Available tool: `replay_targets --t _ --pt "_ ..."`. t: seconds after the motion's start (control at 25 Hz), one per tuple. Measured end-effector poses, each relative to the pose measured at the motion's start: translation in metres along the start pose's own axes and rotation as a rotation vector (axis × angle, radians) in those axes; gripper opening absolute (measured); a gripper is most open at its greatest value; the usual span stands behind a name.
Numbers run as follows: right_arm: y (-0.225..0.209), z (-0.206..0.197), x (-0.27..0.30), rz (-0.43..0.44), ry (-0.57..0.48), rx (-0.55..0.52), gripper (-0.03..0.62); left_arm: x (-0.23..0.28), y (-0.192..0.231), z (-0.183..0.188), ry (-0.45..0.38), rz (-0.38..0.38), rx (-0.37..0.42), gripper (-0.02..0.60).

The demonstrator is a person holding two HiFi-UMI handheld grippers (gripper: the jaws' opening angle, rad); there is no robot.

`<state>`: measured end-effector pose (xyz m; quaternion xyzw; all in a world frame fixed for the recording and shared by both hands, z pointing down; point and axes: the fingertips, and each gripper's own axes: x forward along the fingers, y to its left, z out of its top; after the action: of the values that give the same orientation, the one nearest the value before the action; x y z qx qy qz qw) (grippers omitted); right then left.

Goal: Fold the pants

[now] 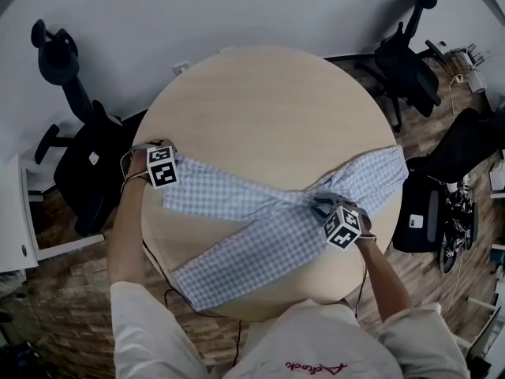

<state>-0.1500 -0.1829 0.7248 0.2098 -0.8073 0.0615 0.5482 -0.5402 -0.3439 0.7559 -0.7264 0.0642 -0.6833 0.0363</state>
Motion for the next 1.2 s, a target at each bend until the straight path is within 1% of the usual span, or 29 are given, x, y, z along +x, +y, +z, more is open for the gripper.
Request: replay_targets --t 0.04,0.12,0.16,0.32,0.52,0.76,0.84,1.08,1.2 --pt "-0.002 0.000 0.001 -0.001 -0.002 -0.002 0.106 0.000 0.000 0.000 -0.001 -0.017 -0.006 0.129" --pt "-0.004 0.001 0.002 -0.012 -0.006 -0.015 0.087 0.000 -0.003 0.001 0.003 -0.047 -0.003 0.064" --pt "-0.004 0.001 0.002 -0.017 -0.007 -0.023 0.069 0.000 -0.004 0.002 0.004 -0.051 0.001 0.046" --pt "0.000 -0.002 0.000 -0.032 -0.013 -0.061 0.051 0.000 -0.009 0.004 -0.015 -0.030 -0.020 0.037" --pt "-0.006 0.001 -0.007 -0.077 -0.022 -0.105 0.051 -0.014 -0.010 0.001 -0.034 0.032 -0.052 0.037" --pt "-0.010 0.005 -0.015 -0.103 -0.033 -0.112 0.052 -0.054 -0.016 -0.004 -0.079 0.114 -0.122 0.037" --pt "-0.010 0.004 -0.019 -0.108 -0.040 -0.121 0.052 -0.066 -0.024 -0.006 -0.090 0.139 -0.148 0.037" --pt "-0.009 0.004 -0.033 -0.119 -0.067 -0.175 0.051 -0.100 -0.055 -0.015 -0.089 0.189 -0.198 0.037" --pt "-0.008 0.007 -0.039 -0.121 -0.083 -0.222 0.051 -0.119 -0.072 -0.018 -0.107 0.217 -0.254 0.037"
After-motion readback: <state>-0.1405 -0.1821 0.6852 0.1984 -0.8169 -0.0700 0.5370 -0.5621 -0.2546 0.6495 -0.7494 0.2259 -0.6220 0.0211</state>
